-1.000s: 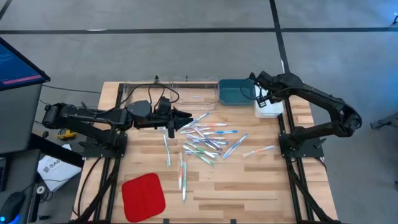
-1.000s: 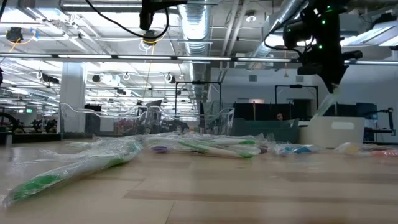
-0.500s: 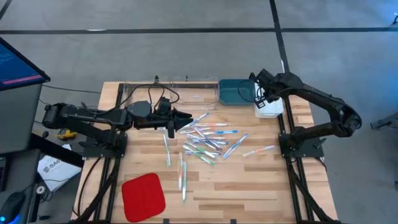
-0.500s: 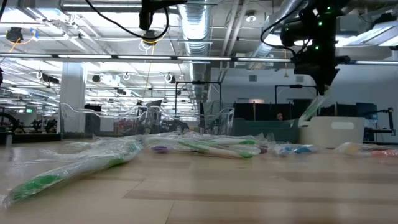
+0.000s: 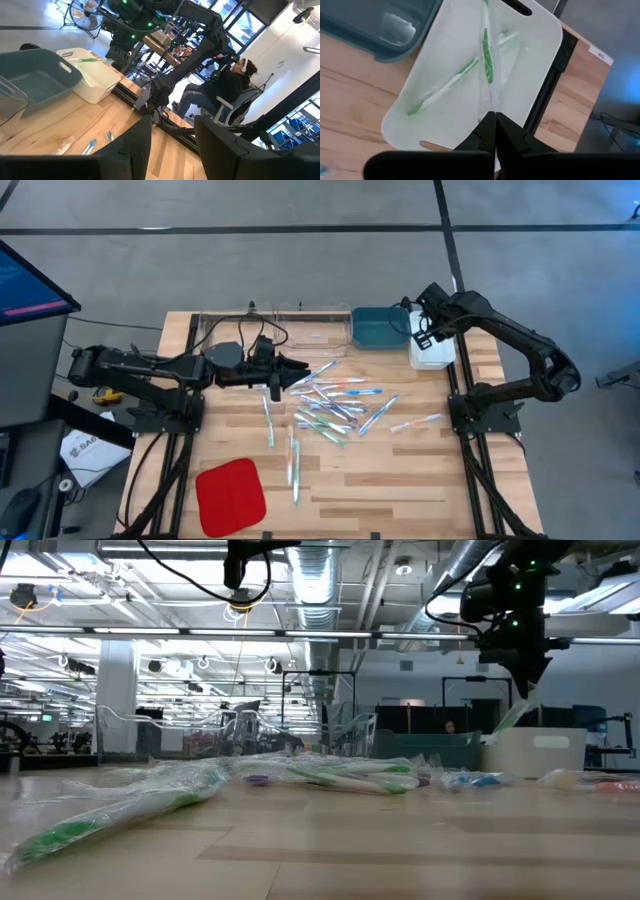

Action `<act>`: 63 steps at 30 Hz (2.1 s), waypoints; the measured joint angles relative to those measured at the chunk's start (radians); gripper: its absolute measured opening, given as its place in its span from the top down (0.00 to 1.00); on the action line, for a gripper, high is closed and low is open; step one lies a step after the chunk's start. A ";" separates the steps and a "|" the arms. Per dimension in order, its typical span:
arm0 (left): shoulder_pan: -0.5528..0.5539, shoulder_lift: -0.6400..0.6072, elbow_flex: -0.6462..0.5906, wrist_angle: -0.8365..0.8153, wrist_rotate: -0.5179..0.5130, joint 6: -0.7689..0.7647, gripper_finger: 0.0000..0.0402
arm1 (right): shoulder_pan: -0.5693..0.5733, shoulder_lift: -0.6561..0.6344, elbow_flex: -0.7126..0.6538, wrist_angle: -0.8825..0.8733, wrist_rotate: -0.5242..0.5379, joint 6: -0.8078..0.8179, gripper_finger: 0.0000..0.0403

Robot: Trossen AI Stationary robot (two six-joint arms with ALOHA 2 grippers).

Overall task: Pick & Place Toothbrushes
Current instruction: Adjust the green toothbrush in the white bin, then put the violet toothbrush into the left transparent bin

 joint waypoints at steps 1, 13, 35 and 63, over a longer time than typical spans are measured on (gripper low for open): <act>0.000 0.000 0.000 0.000 0.000 0.000 0.64 | -0.003 0.000 0.000 0.000 0.000 -0.004 1.00; 0.002 0.000 0.000 0.007 -0.001 0.000 0.64 | -0.005 0.000 0.000 0.030 -0.005 -0.095 1.00; 0.002 0.000 0.000 0.007 -0.003 0.000 0.64 | -0.004 0.000 0.000 0.024 -0.002 -0.154 0.72; 0.011 0.000 0.000 0.174 -0.017 -0.044 0.64 | 0.338 -0.085 0.121 0.288 -0.051 -0.039 0.59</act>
